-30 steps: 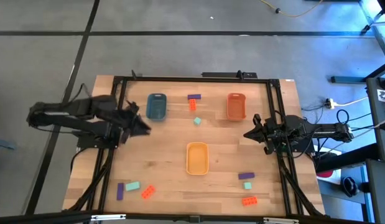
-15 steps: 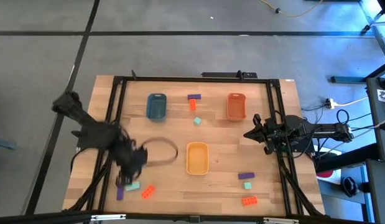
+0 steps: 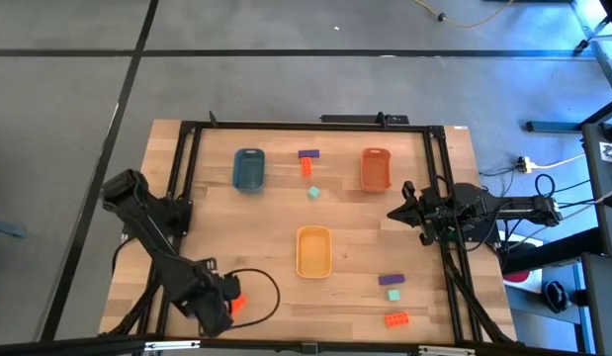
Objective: Sort & place blocks by color
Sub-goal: Put the bottom left light blue block into the blue bin
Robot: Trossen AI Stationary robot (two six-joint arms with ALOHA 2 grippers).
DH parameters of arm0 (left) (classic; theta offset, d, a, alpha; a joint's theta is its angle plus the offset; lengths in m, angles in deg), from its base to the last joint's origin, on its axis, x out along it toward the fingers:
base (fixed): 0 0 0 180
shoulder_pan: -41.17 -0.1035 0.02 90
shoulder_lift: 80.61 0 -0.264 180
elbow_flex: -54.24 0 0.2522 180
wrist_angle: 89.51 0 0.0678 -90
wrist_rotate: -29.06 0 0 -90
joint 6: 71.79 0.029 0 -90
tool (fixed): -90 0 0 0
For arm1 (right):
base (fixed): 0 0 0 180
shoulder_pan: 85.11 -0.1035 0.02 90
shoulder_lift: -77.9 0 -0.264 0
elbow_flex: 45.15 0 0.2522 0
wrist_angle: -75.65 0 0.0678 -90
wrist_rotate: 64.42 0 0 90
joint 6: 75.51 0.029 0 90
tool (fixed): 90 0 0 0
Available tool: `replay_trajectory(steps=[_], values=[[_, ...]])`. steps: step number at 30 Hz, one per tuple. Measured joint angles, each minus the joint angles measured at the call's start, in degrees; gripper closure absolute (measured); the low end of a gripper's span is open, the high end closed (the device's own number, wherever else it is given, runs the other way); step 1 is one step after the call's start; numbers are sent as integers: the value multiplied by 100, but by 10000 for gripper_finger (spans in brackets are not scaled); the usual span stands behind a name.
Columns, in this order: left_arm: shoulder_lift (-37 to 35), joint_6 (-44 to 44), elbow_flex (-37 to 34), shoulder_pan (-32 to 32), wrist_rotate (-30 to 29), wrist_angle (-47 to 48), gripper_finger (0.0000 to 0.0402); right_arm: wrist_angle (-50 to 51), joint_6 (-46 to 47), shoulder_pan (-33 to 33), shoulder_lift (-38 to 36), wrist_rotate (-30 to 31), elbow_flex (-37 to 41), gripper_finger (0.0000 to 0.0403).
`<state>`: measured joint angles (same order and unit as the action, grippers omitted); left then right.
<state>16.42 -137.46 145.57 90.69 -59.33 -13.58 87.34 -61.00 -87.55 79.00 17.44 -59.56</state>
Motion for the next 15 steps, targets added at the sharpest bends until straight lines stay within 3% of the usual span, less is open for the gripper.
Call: replay_trajectory(steps=[5, 15], values=[[37, -99, -525, -96, 352, -670, 191, -1, 0, 1, 0, 0, 0, 386], [-103, -133, -1381, -5, 242, -1264, 181, 0, 0, 0, 0, 0, 0, 386]])
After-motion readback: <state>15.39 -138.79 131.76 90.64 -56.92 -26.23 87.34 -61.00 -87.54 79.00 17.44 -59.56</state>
